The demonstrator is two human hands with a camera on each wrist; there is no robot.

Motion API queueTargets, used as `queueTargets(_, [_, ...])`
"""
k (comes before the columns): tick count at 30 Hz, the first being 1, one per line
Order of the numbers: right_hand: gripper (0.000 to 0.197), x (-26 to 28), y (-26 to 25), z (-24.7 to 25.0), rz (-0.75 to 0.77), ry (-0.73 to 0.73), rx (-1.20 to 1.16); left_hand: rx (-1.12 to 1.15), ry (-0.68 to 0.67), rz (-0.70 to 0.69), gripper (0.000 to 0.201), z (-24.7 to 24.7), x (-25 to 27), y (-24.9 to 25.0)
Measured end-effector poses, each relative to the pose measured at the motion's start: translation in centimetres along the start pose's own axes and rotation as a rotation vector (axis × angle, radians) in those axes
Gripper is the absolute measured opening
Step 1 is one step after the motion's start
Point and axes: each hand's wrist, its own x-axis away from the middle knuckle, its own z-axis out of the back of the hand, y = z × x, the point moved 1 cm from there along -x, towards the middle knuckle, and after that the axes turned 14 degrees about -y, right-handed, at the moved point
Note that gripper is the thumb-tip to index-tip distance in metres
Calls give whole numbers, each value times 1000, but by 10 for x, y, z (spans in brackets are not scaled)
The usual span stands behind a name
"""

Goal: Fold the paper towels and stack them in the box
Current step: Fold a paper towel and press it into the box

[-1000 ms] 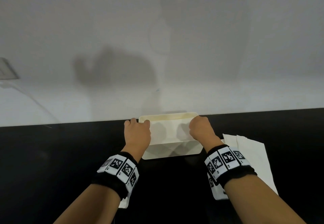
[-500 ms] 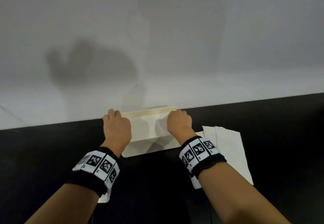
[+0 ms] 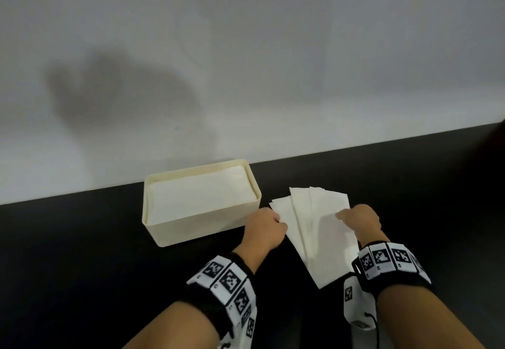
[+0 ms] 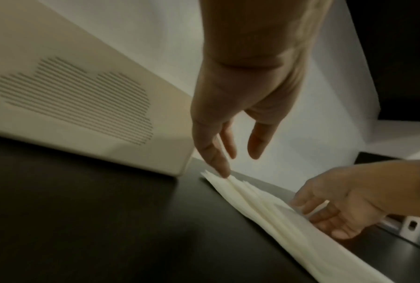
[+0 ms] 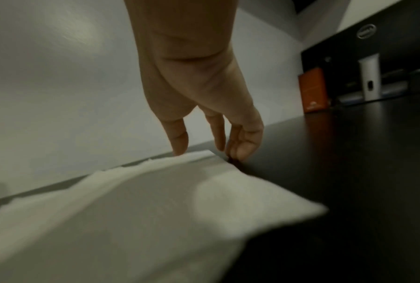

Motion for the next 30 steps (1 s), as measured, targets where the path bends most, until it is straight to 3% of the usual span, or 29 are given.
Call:
queueTargets(3, [40, 1, 6, 1, -5, -39, -26, 170, -82, 156, 31, -19, -20, 0])
queueTargets(6, [43, -1, 2, 2, 26, -99, 3, 422, -71, 207, 26, -29, -31, 2])
queueTargets(10, [43, -3, -8, -6, 107, -176, 122, 569, -66, 238, 17, -31, -41, 5])
queueTargets(14, [40, 1, -17, -12, 134, -232, 181, 501, -71, 239, 26, -32, -49, 5])
queueTargets(19, [49, 3, -20, -20, 192, -254, 69, 351, -44, 270, 35, -37, -57, -2])
queueTargets(23, [44, 2, -15, -22, 244, -176, -43, 286, -5, 289, 42, -38, -58, -5])
queueTargets(27, [22, 2, -11, -20, 288, -106, -89, 315, -4, 296, 43, -37, -59, -6])
queueTargets(30, [22, 3, -10, -19, 267, -127, -92, 291, 15, 267, 38, -38, -59, -5])
